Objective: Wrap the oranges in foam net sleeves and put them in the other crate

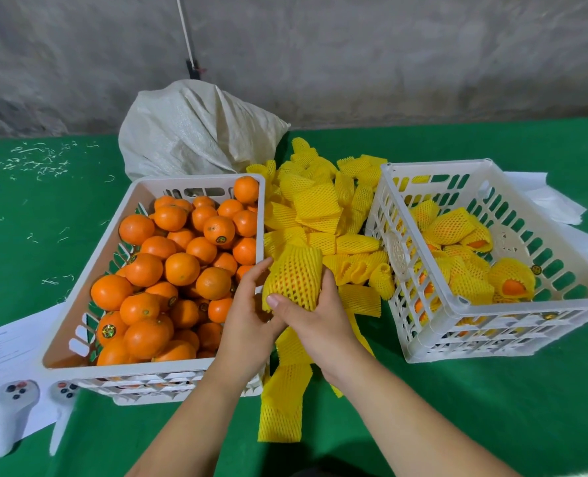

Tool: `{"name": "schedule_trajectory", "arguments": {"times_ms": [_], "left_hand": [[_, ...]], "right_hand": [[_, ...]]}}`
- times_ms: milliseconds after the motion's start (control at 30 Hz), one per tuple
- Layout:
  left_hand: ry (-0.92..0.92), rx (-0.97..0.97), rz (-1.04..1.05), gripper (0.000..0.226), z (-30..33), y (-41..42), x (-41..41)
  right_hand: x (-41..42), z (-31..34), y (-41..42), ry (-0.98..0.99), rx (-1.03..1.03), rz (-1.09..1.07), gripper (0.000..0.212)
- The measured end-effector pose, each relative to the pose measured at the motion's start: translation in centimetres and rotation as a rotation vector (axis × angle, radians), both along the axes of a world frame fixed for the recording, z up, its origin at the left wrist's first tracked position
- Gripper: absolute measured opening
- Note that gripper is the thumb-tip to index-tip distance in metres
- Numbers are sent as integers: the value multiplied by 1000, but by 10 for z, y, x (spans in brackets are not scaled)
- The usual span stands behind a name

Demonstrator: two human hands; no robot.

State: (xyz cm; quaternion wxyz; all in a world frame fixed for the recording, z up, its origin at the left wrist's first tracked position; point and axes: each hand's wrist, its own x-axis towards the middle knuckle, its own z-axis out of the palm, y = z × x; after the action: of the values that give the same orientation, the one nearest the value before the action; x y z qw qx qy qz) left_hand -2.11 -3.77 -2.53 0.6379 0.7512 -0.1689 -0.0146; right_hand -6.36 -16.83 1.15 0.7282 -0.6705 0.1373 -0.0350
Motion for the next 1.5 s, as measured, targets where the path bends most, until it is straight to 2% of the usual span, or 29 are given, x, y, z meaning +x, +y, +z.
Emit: {"name": "schedule_trajectory", "arguments": {"times_ms": [167, 267, 333, 467, 533, 600, 700, 733, 800, 933, 1000, 1100, 1233, 1333, 1500], "left_hand": [[34, 12, 23, 56, 2, -4, -1], [29, 61, 15, 54, -2, -10, -3], [27, 52, -9, 51, -5, -12, -5], [56, -23, 34, 41, -5, -8, -2], [110, -71, 57, 38, -4, -11, 1], [137, -95, 76, 36, -4, -14, 3], [138, -100, 98, 33, -3, -15, 3], [139, -99, 106, 34, -2, -14, 2], [144, -105, 125, 33, -2, -12, 2], [189, -198, 157, 28, -6, -13, 6], [213, -230, 161, 27, -5, -15, 8], [168, -138, 55, 23, -4, -17, 6], [172, -125, 0, 20, -3, -15, 9], [188, -168, 43, 19, -3, -16, 16], [150, -125, 97, 14, -6, -23, 22]], "right_hand": [[-1, -4, -1, 17, 189, -116, 111], [6, -6, -9, 3, 181, -226, 109], [14, -1, -36, -48, 89, -315, 104], [28, 18, -145, -156, -277, -466, 104], [29, 21, -193, -89, -399, -535, 111], [31, 12, -229, 92, -469, -544, 117], [33, -12, -256, 433, -468, -383, 100], [34, -16, -257, 494, -470, -345, 93], [37, -20, -254, 472, -565, -288, 87], [37, -21, -229, 350, -1215, -134, 82], [38, -30, -201, 223, -1382, -64, 82], [47, -60, -156, 164, -1356, 177, 80], [68, -91, -122, 357, -1146, 408, 59], [89, -97, -96, 477, -990, 479, 56], [114, -100, -80, 596, -1216, 508, 63]]}}
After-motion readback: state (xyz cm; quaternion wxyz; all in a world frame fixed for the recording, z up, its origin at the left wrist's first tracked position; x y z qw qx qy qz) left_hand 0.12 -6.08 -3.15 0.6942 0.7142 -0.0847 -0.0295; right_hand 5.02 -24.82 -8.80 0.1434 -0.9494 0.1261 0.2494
